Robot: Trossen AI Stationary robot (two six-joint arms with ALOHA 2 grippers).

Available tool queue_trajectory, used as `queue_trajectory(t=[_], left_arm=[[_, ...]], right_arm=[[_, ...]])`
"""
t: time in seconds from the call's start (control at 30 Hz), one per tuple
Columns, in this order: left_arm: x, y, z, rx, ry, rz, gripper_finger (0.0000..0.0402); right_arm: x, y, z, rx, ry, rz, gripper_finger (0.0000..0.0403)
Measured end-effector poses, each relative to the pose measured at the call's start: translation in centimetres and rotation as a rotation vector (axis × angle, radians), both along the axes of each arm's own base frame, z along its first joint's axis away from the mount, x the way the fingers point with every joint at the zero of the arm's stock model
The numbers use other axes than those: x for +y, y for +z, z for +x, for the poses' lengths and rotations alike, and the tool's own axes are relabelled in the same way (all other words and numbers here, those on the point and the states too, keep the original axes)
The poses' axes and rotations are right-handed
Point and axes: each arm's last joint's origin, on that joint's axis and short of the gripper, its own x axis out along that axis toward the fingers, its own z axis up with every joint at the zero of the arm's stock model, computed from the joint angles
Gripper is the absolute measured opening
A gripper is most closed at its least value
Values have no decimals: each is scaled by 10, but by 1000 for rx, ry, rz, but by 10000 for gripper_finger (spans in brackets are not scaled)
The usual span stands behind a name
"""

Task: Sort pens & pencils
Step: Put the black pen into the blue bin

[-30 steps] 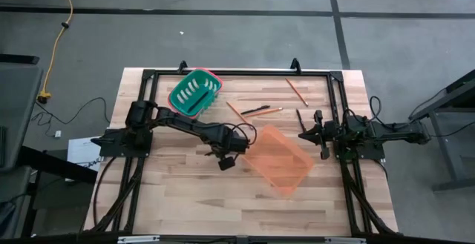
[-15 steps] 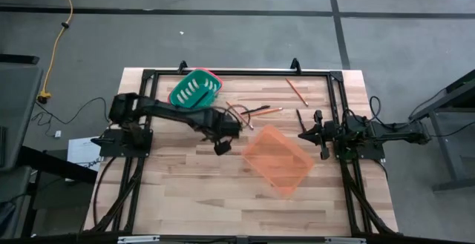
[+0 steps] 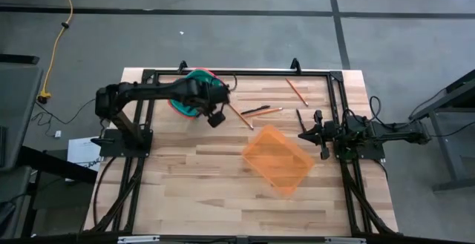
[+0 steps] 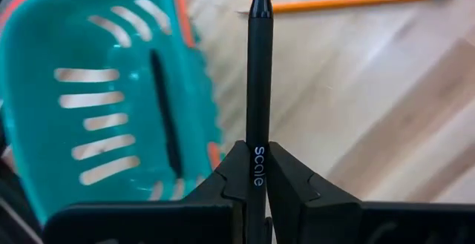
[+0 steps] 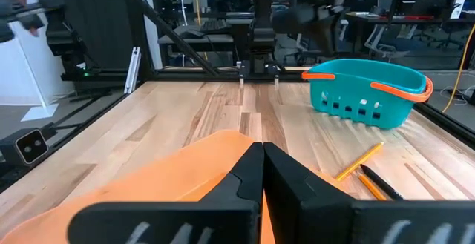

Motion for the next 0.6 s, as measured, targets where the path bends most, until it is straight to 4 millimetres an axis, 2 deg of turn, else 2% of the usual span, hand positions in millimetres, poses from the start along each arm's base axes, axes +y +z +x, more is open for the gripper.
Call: queue_trajectory(t=[0.13, 0.27, 0.6], left_arm=[[21, 0, -10, 16, 46, 0, 17], [42, -9, -23, 43, 96, -8, 17], [88, -61, -66, 69, 205, -73, 17]], right_arm=[[0, 0, 0, 0, 0, 0, 0], [0, 0, 0, 0, 0, 0, 0], [0, 0, 0, 0, 0, 0, 0]])
